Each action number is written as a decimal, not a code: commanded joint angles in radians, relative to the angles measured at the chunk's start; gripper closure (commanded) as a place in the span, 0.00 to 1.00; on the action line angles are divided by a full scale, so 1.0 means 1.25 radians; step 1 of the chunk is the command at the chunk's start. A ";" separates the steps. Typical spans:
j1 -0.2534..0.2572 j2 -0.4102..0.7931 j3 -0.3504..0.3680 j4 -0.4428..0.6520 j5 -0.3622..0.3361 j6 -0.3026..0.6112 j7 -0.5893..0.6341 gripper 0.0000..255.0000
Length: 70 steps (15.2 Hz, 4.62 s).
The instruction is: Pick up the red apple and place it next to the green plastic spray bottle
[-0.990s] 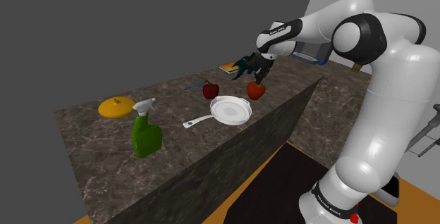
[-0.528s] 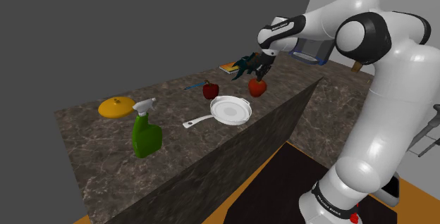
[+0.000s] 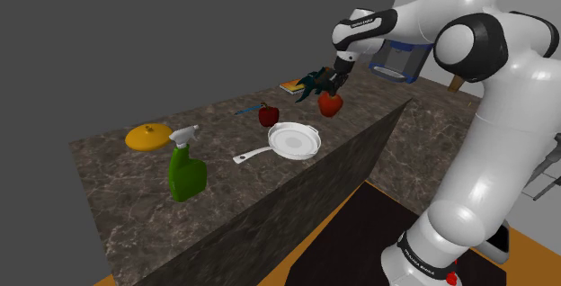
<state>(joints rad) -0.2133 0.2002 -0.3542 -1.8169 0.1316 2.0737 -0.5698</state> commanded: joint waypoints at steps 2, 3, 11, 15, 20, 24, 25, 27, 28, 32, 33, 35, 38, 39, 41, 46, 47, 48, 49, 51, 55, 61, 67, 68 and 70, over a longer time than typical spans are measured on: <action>0.000 -0.009 -0.001 0.023 -0.005 -0.032 0.005 1.00; 0.001 -0.011 -0.002 0.031 -0.007 -0.042 0.006 1.00; 0.000 -0.025 -0.004 0.100 -0.015 -0.123 0.015 1.00; -0.001 -0.028 -0.005 0.140 -0.018 -0.165 0.018 1.00; -0.003 -0.026 -0.006 0.195 -0.018 -0.219 0.020 1.00; -0.005 -0.021 -0.007 0.245 -0.017 -0.264 0.022 1.00; -0.006 -0.020 -0.007 0.258 -0.017 -0.276 0.022 1.00; -0.008 -0.015 -0.008 0.285 -0.015 -0.299 0.022 1.00; -0.009 -0.013 -0.008 0.299 -0.014 -0.311 0.022 1.00; -0.014 0.001 -0.010 0.360 -0.009 -0.359 0.022 1.00; -0.016 0.005 -0.010 0.377 -0.008 -0.372 0.022 1.00; -0.019 0.014 -0.011 0.411 -0.004 -0.398 0.022 1.00; -0.026 0.030 -0.012 0.467 0.002 -0.438 0.021 1.00; -0.029 0.037 -0.013 0.487 0.005 -0.452 0.021 1.00; -0.035 0.051 -0.014 0.530 0.011 -0.481 0.020 1.00; -0.057 0.099 -0.015 0.658 0.032 -0.564 0.018 1.00; -0.062 0.110 -0.015 0.684 0.036 -0.579 0.018 1.00; -0.038 0.076 -0.011 0.635 0.021 -0.561 0.035 1.00; -0.016 0.045 -0.007 0.591 0.007 -0.546 0.053 1.00; 0.024 -0.009 0.004 0.518 -0.018 -0.521 0.092 1.00; 0.085 -0.096 0.038 0.406 -0.058 -0.488 0.173 1.00; 0.154 -0.189 0.101 0.295 -0.094 -0.462 0.297 1.00; 0.210 -0.243 0.169 0.231 -0.110 -0.451 0.419 1.00; 0.219 -0.249 0.180 0.225 -0.111 -0.450 0.439 1.00; 0.236 -0.257 0.203 0.215 -0.113 -0.449 0.479 1.00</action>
<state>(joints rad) 0.0706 -0.1031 -0.1156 -1.5206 -0.0065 1.5030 0.0009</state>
